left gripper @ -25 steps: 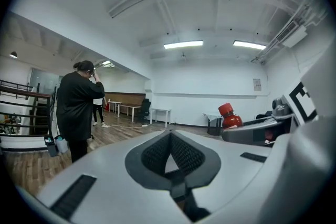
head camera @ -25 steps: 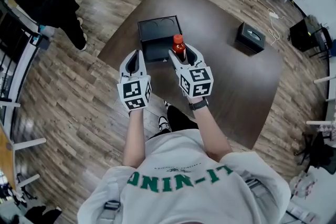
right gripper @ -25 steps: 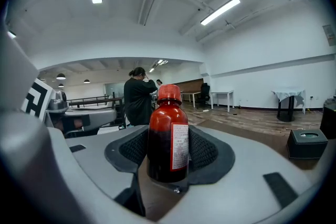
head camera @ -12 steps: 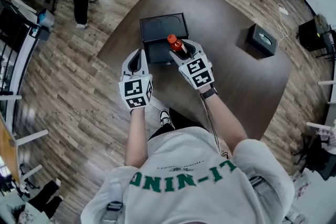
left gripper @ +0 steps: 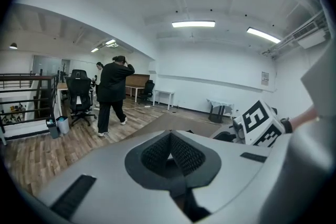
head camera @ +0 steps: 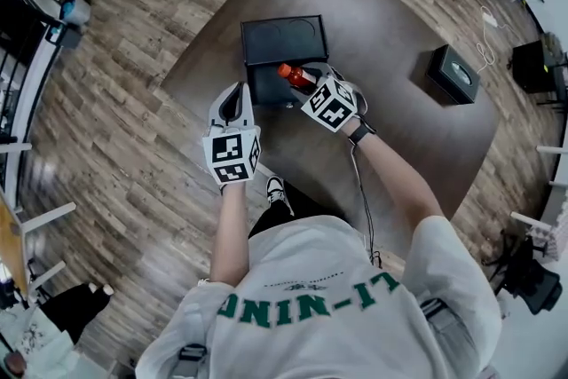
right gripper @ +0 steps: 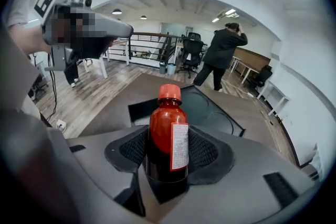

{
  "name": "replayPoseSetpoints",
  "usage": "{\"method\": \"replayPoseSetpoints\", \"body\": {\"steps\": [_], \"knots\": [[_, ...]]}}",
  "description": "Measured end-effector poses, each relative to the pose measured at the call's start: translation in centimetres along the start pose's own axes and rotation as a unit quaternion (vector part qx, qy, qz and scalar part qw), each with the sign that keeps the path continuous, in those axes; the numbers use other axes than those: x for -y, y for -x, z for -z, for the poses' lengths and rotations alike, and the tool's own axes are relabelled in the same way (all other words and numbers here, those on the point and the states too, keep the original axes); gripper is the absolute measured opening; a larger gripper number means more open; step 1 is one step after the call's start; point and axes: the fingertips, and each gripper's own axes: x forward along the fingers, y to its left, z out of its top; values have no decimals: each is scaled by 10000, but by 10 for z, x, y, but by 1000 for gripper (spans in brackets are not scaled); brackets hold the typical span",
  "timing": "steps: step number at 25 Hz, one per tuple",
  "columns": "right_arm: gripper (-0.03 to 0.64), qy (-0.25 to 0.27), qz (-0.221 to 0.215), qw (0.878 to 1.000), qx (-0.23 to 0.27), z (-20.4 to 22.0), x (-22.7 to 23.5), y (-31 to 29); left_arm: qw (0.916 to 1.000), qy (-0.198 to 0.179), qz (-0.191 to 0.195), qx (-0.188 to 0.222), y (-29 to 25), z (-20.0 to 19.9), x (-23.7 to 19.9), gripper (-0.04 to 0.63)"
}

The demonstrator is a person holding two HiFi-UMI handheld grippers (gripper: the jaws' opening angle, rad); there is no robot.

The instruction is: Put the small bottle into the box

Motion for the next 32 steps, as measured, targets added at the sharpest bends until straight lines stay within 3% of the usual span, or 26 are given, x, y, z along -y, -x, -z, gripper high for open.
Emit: {"method": "replayPoseSetpoints", "body": {"steps": [10,32], "knots": [[230,380,-632,9924,-983,54,4,-71,9992,96,-65,-386,-9,30,-12,11],[233,580,-1033,9795,-1632,65,1,-105,9976,260,-198,-612,-13,54,-31,11]]}}
